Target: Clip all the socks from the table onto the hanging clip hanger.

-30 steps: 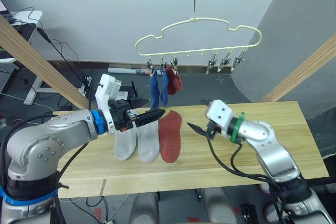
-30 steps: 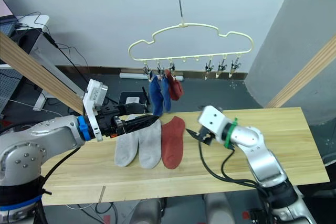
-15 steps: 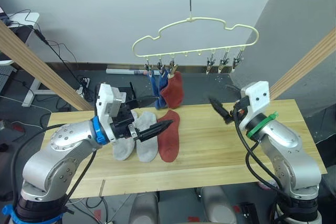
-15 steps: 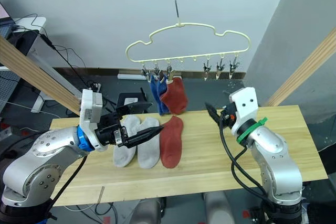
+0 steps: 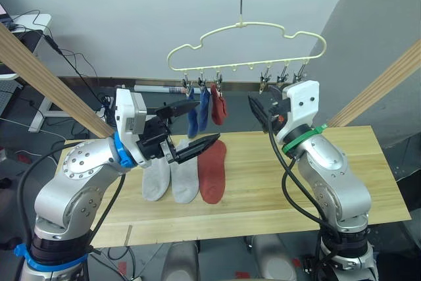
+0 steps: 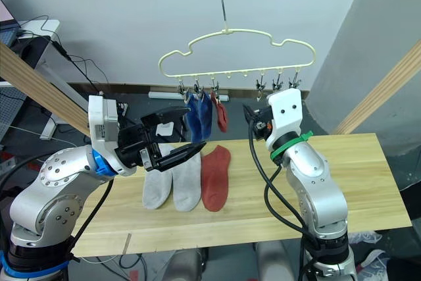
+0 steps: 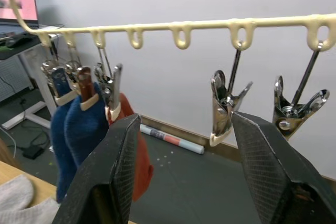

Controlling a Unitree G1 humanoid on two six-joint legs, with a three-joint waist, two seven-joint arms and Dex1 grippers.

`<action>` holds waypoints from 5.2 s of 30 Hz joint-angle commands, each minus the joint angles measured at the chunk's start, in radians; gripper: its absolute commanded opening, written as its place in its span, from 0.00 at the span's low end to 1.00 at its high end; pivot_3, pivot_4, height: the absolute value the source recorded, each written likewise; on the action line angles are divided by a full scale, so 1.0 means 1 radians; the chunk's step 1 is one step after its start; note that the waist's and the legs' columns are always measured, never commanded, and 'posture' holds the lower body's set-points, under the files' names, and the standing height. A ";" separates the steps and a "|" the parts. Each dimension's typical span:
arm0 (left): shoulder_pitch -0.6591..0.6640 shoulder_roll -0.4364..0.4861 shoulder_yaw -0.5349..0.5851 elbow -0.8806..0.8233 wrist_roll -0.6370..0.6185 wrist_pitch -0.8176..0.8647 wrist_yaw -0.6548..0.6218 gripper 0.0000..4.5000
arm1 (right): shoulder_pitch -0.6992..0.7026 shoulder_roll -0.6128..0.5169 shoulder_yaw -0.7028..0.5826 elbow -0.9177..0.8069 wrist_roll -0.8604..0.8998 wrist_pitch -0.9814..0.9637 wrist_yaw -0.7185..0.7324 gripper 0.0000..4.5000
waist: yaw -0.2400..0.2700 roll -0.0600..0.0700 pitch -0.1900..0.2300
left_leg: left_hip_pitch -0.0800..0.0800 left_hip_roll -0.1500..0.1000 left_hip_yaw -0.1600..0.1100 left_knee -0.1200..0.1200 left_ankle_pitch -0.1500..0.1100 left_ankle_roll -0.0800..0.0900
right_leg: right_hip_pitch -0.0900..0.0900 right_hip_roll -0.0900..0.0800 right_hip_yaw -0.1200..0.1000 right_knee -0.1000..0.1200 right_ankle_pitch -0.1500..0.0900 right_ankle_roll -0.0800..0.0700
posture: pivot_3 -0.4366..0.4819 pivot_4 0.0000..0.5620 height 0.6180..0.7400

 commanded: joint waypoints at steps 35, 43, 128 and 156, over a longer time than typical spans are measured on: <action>-0.005 -0.064 0.015 -0.075 -0.037 -0.041 0.081 1.00 | -0.133 0.059 0.011 0.172 0.002 -0.157 -0.061 0.63 | 0.001 0.000 0.000 | 0.000 0.000 0.000 0.000 0.000 0.000 | 0.000 0.000 0.000 0.001 0.000 0.000 | 0.39 0.51 1.00; 0.009 -0.065 0.008 -0.085 -0.033 -0.046 0.085 1.00 | -0.151 0.104 -0.026 0.185 0.029 -0.130 -0.081 0.63 | 0.001 0.000 0.000 | 0.000 0.000 0.000 0.001 0.000 0.000 | 0.000 0.000 0.000 0.002 0.000 0.000 | 0.39 0.50 1.00; -0.089 -0.262 -0.457 0.798 0.758 -0.559 -0.001 0.07 | -0.167 -0.207 -0.163 0.176 0.425 0.158 0.153 0.00 | -0.024 0.005 -0.005 | 0.009 -0.001 0.000 0.001 0.003 0.004 | 0.007 0.000 0.000 0.010 0.002 -0.002 | 0.29 0.48 1.00; -0.140 -0.209 -0.322 0.693 0.943 -1.206 0.235 0.00 | -0.387 -0.168 -0.542 0.367 0.868 0.788 0.009 0.00 | -0.021 0.004 -0.007 | 0.008 -0.001 0.000 0.001 0.003 0.005 | 0.007 0.000 0.001 0.009 0.002 -0.002 | 0.28 0.49 1.00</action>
